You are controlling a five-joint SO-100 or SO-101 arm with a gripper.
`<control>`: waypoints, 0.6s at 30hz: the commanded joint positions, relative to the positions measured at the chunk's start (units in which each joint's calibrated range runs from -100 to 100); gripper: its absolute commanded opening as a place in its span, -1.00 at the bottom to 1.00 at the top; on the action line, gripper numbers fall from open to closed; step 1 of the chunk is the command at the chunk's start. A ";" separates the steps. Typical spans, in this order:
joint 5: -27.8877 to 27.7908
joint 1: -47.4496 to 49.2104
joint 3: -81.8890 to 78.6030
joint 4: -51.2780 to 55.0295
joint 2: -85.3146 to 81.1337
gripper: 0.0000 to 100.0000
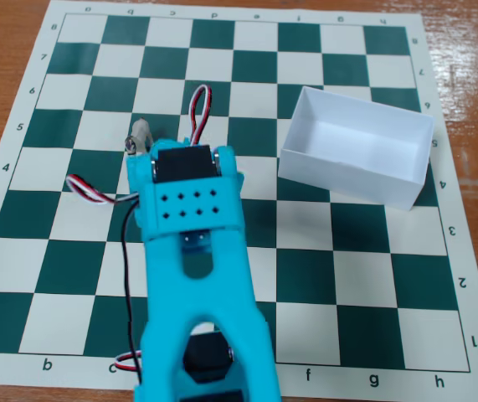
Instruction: Grab the toy horse and put it in the box.
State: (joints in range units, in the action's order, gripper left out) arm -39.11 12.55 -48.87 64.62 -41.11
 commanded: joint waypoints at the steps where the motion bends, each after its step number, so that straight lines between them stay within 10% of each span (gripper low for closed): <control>1: 0.45 0.81 8.68 -0.17 8.54 -0.32; 18: 2.50 5.45 43.27 3.73 45.27 -0.32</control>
State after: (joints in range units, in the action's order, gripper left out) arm -36.82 17.40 -12.42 68.39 0.26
